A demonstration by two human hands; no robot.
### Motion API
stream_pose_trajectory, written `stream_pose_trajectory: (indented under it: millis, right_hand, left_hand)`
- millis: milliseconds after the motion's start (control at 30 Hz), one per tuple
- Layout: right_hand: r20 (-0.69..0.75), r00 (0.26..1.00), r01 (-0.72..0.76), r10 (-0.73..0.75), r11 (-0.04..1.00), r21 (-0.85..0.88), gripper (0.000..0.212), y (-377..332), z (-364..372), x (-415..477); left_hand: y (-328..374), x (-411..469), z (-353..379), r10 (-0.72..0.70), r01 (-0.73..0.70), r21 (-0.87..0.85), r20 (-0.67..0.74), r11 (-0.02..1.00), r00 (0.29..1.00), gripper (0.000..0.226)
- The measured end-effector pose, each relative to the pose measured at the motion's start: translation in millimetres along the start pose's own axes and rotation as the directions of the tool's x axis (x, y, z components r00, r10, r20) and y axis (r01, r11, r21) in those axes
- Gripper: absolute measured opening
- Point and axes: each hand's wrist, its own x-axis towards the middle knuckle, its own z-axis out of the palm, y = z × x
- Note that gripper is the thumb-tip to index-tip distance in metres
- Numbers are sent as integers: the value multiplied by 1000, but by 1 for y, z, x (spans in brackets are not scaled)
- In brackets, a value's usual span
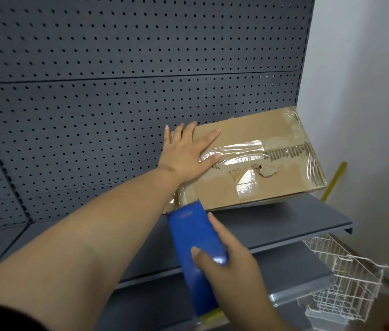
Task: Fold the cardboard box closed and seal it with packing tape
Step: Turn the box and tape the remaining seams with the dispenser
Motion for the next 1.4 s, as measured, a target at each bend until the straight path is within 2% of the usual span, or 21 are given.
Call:
stream_pose_trajectory:
  millis: [67, 200, 300, 367, 433, 500, 633, 767, 967, 1100, 1200, 1400]
  right_hand:
    - [-35, 995, 94, -94, 995, 19, 57, -7, -9, 1]
    - [-101, 961, 263, -257, 964, 46, 53, -31, -25, 16]
    - [-163, 925, 358, -345, 932, 61, 52, -47, -37, 28]
    - [-202, 907, 389, -368, 918, 75, 53, -56, -45, 35]
    - [-233, 894, 408, -382, 910, 73, 54, -65, -51, 40]
    - [-250, 884, 427, -396, 901, 82, 53, -71, -56, 45]
    - [-303, 860, 458, -411, 883, 101, 55, -78, -63, 48]
    - [-319, 864, 445, -388, 887, 124, 56, -79, -67, 44]
    - [-316, 863, 455, -394, 878, 150, 54, -82, -74, 39]
    - [-283, 870, 457, -404, 875, 157, 54, -84, -71, 37]
    - [-268, 870, 460, -414, 876, 143, 56, -87, -64, 37]
    - [-179, 885, 453, -429, 883, 122, 57, -90, -50, 37]
  left_hand:
    - [-2, -4, 2, 24, -24, 5, 11, 1000, 1000, 66]
    - [-2, -7, 3, 41, -38, 54, -54, 998, 998, 79]
    - [4, -15, -6, 78, -78, -9, -44, 997, 996, 93]
    - [14, -18, -20, 147, -153, -72, -92, 986, 985, 85]
    - [22, -19, -32, 227, -232, -51, -82, 971, 970, 65]
    - [28, -20, -34, 249, -248, 24, -24, 968, 968, 60]
    - [29, -25, -29, 225, -224, 142, 7, 964, 974, 77]
    - [20, -45, -28, 279, -291, 126, 105, 948, 955, 107]
    - [21, -73, -33, 244, -254, 214, 72, 943, 967, 93]
    - [5, -89, -36, 257, -276, 242, 106, 930, 961, 92]
    - [-11, -106, -39, 217, -232, 252, 85, 940, 972, 93]
    - [-35, -143, -57, 47, -110, 318, 197, 942, 979, 94]
